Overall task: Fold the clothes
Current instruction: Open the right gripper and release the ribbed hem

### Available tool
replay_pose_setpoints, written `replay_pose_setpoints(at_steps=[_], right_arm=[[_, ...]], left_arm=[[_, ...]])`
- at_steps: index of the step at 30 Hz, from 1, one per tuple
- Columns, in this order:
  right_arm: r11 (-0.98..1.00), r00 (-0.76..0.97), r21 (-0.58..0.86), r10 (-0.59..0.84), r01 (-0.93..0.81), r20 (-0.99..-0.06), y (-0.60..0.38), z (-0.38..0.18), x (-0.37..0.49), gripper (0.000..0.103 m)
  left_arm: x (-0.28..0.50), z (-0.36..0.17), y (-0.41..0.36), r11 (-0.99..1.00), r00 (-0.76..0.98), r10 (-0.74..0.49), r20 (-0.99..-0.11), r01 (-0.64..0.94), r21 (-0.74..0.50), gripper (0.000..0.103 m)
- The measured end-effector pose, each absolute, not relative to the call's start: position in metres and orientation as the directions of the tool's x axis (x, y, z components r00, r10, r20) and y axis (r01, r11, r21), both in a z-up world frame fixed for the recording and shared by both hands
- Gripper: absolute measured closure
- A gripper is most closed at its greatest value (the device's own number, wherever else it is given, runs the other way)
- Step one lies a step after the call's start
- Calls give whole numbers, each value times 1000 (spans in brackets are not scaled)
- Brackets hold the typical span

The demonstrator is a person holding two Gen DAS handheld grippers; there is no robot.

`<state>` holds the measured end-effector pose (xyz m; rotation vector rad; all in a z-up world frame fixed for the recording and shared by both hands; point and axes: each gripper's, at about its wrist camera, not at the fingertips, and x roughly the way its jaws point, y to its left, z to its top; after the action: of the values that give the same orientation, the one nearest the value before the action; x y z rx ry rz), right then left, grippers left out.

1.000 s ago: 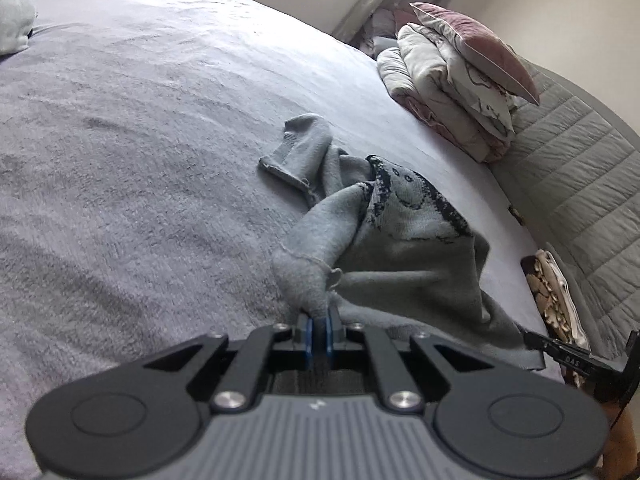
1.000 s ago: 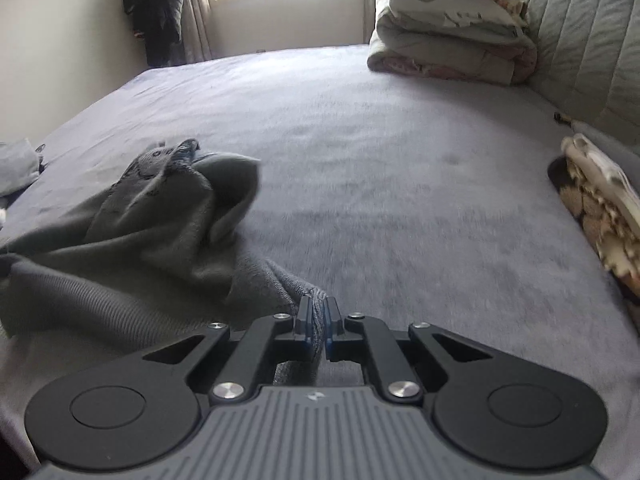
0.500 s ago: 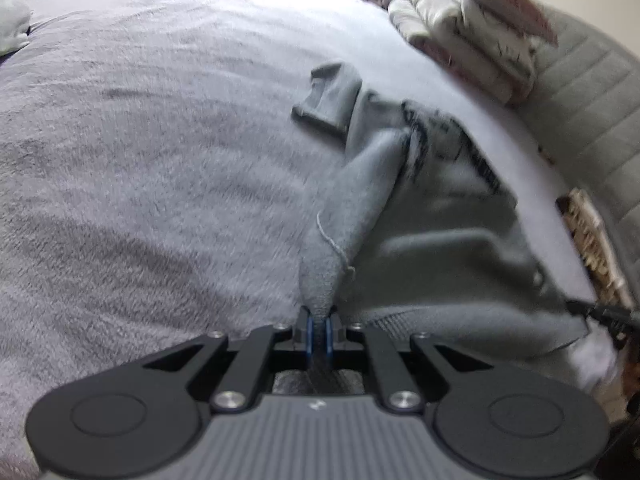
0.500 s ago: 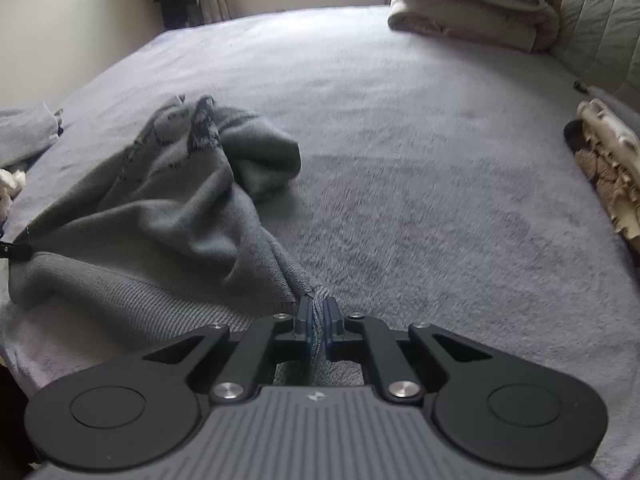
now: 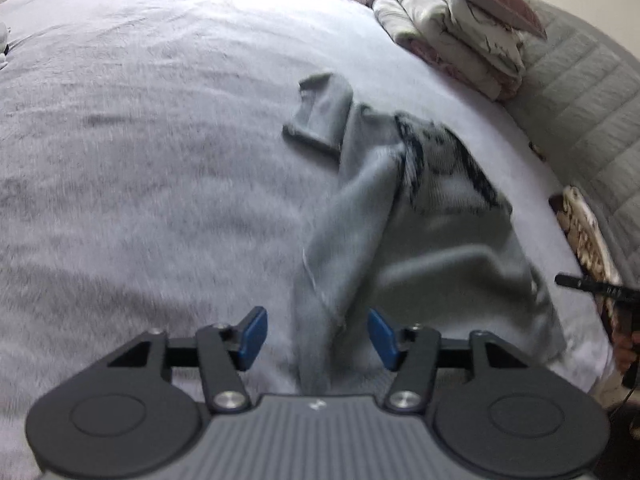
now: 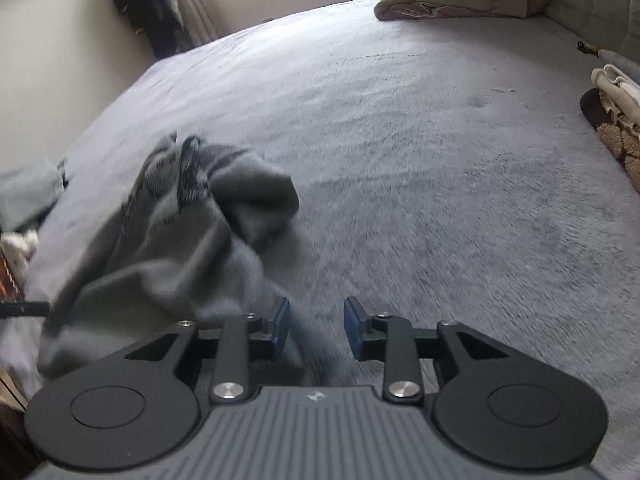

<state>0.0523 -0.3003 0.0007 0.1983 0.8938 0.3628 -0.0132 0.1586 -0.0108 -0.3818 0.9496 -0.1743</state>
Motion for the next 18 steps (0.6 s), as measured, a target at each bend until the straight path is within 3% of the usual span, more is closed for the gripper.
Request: replay_pose_setpoints(at_steps=[10, 18], right_arm=[[902, 572, 386, 423, -193, -703, -278, 1, 99, 70], [893, 575, 408, 439, -192, -690, -264, -3, 132, 70]], left_arm=[[56, -15, 150, 897, 603, -278, -747, -114, -426, 44], [96, -29, 156, 812, 642, -300, -705, -217, -543, 44]])
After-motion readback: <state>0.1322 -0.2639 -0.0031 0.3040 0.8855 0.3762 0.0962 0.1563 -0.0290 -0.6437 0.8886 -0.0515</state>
